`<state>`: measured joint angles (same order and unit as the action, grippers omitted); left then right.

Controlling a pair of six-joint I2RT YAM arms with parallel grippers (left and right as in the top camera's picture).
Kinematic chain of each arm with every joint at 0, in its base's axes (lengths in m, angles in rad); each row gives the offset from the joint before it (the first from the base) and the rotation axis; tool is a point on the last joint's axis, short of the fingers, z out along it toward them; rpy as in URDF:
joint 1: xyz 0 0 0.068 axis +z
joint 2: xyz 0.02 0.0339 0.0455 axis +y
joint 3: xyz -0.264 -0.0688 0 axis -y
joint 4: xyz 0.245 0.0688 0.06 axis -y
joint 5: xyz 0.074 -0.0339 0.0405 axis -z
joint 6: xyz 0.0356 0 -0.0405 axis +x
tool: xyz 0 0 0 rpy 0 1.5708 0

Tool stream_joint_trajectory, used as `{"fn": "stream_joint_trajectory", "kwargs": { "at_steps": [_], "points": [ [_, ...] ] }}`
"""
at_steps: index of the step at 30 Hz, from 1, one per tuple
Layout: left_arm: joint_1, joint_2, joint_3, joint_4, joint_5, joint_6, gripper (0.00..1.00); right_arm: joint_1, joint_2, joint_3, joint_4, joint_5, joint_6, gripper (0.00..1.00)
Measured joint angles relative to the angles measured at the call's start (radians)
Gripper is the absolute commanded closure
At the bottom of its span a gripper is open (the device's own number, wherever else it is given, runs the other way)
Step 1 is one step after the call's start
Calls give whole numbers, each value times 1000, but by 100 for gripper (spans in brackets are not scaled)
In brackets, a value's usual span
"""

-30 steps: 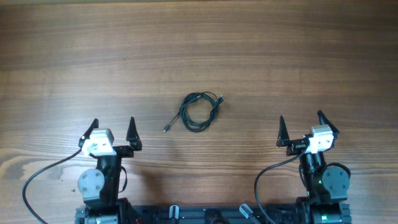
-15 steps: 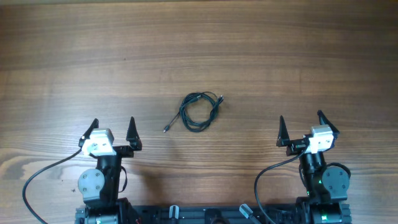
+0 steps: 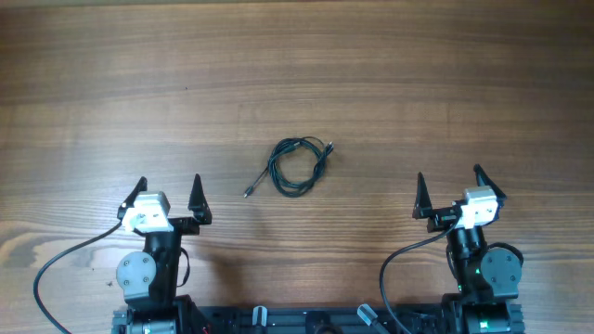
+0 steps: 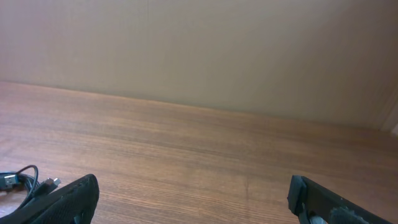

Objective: Untangle cables

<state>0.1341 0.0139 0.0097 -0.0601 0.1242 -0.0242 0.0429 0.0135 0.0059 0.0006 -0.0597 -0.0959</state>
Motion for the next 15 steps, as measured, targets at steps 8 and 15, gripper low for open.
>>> {"fn": "stream_joint_trajectory", "kwargs": {
  "at_steps": [8, 15],
  "points": [
    [0, 0, 0, 8, 31, -45, 0, 0, 0, 0, 10, -18, 183, 0],
    [0, 0, 0, 16, 114, -320, 0, 0, 0, 8, -51, -150, 328, 0]
  ]
}}
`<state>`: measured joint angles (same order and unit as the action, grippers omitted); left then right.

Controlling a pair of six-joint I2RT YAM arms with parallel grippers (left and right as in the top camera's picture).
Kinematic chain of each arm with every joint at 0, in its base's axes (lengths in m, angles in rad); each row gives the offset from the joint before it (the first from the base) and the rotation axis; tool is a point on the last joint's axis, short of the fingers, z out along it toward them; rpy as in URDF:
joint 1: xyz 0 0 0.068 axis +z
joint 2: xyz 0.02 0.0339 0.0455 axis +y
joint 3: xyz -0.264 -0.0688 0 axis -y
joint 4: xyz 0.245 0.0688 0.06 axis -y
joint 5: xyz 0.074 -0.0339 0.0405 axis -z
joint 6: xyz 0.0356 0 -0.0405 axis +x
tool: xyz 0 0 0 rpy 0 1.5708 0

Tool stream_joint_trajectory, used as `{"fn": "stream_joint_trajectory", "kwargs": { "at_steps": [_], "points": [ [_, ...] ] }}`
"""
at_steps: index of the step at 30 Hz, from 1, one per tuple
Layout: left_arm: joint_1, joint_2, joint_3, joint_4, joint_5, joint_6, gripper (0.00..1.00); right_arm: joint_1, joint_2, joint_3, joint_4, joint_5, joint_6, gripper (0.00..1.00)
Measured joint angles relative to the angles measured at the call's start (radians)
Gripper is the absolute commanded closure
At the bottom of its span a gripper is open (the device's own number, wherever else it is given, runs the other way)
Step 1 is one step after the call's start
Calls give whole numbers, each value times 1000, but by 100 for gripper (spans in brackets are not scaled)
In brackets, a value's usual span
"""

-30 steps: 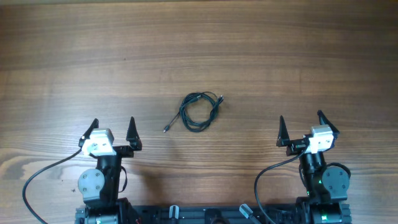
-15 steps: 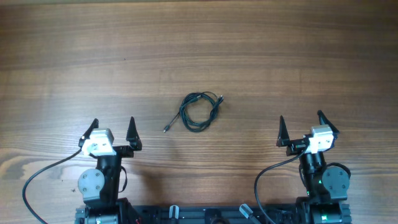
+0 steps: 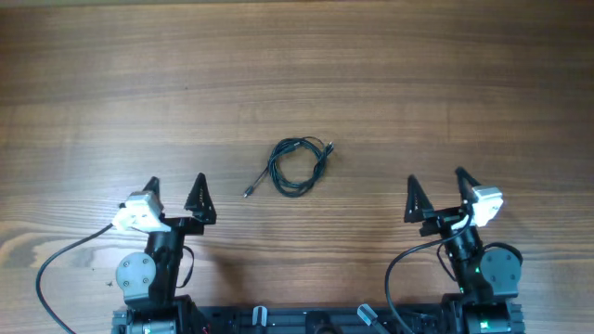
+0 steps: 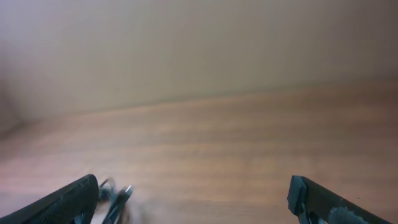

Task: Untangle cables
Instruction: 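Move both grippers forward toward the black cable bundle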

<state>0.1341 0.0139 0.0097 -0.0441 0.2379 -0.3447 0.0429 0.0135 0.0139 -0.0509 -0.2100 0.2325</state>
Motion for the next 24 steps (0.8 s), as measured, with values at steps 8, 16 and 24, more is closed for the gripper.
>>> {"fn": "stream_joint_trajectory", "kwargs": {
  "at_steps": [8, 16, 24],
  "points": [
    [0, 0, 0, 6, 193, -114, 0, 0, 0, 11, -21, -133, 66, 0],
    [0, 5, 0, 5, 370, -129, 0, 0, 16, 24, -55, -240, 151, 0],
    [0, 160, 127, -63, 462, -133, 0, 0, 294, 327, -251, -265, 63, 0]
  ]
}}
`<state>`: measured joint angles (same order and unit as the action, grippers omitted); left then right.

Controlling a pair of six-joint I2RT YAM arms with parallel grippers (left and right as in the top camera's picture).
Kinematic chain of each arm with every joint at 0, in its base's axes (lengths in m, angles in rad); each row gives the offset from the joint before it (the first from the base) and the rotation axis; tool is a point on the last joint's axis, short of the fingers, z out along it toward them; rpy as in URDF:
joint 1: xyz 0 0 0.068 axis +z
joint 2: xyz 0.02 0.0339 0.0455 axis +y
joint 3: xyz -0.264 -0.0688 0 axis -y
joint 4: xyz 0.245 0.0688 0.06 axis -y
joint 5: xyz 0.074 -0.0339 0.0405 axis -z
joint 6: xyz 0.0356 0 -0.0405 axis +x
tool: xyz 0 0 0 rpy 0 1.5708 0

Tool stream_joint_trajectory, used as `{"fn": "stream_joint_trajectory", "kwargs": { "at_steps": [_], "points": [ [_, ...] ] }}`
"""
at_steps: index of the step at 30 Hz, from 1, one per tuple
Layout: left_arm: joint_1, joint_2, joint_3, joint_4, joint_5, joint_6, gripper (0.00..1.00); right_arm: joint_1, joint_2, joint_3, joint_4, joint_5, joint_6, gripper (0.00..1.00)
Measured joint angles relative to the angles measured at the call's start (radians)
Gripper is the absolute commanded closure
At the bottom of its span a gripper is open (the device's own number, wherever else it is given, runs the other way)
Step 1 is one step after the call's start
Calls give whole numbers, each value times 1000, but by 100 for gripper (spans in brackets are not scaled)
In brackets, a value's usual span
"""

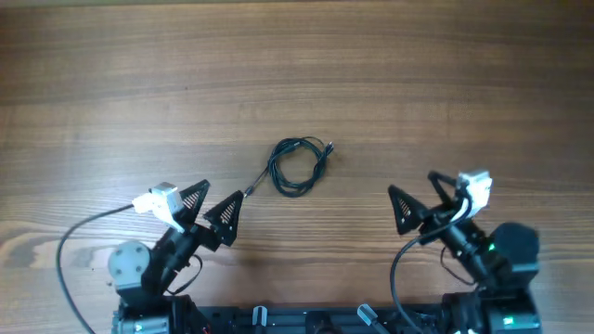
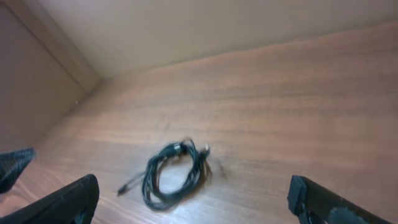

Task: Untangle cables
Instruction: 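Move both grippers forward toward the black cable bundle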

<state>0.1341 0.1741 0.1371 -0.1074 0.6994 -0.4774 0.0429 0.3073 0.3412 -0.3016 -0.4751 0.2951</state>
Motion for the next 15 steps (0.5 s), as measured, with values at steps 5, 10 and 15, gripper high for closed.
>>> {"fn": "stream_joint_trajectory", "kwargs": {
  "at_steps": [5, 10, 15],
  "points": [
    [0, 179, 197, -90, 39, 0, 0, -1, 263, 252, -48, -43, -32, 0],
    [0, 336, 282, -89, 188, 0, 0, -1, 462, 389, -10, -248, -40, 1],
    [0, 379, 283, -76, 321, 0, 0, -1, 561, 400, -6, -427, -33, 0]
  ]
}}
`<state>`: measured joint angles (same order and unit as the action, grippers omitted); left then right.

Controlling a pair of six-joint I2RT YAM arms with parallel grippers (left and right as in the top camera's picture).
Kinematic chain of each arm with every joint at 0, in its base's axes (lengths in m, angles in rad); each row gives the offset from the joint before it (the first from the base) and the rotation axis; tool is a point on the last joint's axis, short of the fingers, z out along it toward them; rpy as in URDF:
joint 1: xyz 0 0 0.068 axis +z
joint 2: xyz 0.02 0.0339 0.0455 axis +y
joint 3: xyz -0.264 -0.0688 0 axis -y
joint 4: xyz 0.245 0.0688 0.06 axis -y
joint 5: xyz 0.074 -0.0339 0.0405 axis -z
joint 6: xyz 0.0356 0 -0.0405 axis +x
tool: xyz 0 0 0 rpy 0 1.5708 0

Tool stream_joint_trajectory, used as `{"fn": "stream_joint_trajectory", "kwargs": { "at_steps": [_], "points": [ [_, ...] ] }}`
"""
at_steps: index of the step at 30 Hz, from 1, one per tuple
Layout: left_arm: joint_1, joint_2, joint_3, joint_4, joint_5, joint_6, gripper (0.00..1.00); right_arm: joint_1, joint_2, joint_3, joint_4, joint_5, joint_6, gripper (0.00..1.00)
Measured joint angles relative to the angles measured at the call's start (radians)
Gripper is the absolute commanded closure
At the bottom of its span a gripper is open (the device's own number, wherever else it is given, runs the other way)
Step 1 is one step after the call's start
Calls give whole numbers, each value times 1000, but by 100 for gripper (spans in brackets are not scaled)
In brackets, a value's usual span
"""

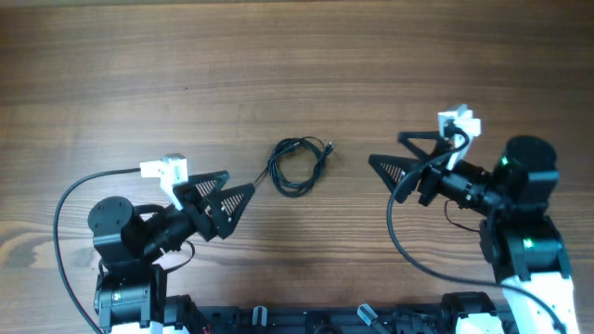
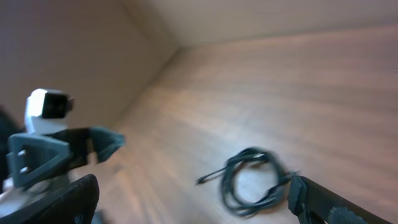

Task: Untangle cables
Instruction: 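Move both grippers forward toward the black cable bundle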

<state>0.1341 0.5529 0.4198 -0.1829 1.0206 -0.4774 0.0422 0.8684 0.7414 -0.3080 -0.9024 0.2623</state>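
Note:
A thin dark cable [image 1: 297, 165] lies coiled in a small loop at the table's middle, one loose end trailing to its lower left. The right wrist view shows the same cable [image 2: 252, 183], blurred, between and beyond the fingers. My left gripper [image 1: 229, 189] stands open just left of the coil, its tips pointing at the loose end. To the right of the coil my right gripper [image 1: 388, 153] is open and pointing left at it. Neither touches the cable.
The wooden table [image 1: 297, 65] stretches bare behind the coil. Both arm bases and their black leads sit along the front edge. In the right wrist view the left arm's white camera block [image 2: 46, 106] shows at the far left.
Both arms have swung inward and forward. The left gripper now sits just left of the coil, and the right gripper has risen to the coil's level on the right. Both stay open.
At first both grippers stood open near the front edge, pointing away from me, with the coil untouched between them. Then they tilted slightly, then turned toward the coil. Now they flank it from either side, and the coil has not moved.

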Motion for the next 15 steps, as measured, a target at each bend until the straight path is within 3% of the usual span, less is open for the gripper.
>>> {"fn": "stream_joint_trajectory", "kwargs": {
  "at_steps": [9, 15],
  "points": [
    [0, 51, 2, -87, 66, 0, 0, 1, 185, 0, -161, -80, 38, 0],
    [-49, 184, 6, -95, 45, -6, 0, 93, 200, 34, -492, 154, -39, 0]
  ]
}}
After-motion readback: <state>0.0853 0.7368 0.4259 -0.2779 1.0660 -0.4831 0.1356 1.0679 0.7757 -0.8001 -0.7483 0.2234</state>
